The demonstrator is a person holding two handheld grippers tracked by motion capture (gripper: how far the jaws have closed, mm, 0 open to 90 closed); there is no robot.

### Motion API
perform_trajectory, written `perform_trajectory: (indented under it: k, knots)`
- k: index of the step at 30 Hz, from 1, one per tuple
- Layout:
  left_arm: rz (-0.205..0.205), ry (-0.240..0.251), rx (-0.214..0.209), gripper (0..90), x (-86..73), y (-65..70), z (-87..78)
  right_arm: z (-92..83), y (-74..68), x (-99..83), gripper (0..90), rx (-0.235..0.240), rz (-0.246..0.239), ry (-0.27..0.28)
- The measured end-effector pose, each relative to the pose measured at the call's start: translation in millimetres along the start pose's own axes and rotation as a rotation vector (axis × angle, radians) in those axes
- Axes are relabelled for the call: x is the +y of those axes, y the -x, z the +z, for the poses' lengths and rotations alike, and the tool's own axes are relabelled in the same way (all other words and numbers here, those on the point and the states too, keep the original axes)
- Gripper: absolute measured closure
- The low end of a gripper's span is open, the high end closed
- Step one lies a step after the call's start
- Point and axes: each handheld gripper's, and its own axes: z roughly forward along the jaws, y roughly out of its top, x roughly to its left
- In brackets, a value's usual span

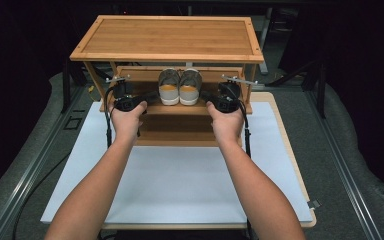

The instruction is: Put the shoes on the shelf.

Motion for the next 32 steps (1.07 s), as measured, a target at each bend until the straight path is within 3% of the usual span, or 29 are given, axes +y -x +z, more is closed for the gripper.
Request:
perform_trajectory:
  k: [4,11,15,18,25,32]
  knots:
    - [0.013,-0.005,-0.023,89.5,-4.6,6.0,-12.8,-13.3,-3.3,-6.9,87.3,-0.004,-0.04,-0.011]
    - [0.059,-0.019,-0.072,89.3,-19.1,11.8,-38.5,-37.8,-2.9,-23.8,88.0,0.009,-0.051,0.003]
    - [0.074,-0.034,-0.083,89.3,-37.8,4.2,-51.3,-47.5,-1.0,-45.1,88.3,0.029,-0.063,-0.03]
    - [0.072,-0.039,-0.082,89.0,-51.9,-3.5,-59.1,-53.4,-1.0,-58.8,88.0,0.016,-0.086,-0.053]
    - [0.085,-0.074,-0.05,88.4,-88.8,-24.5,-71.9,-59.3,3.3,-85.6,86.9,0.008,-0.099,-0.062]
    - [0.116,-0.092,-0.051,84.6,-118.9,-32.3,-85.5,-67.2,9.9,-120.7,84.9,0.015,-0.114,-0.077]
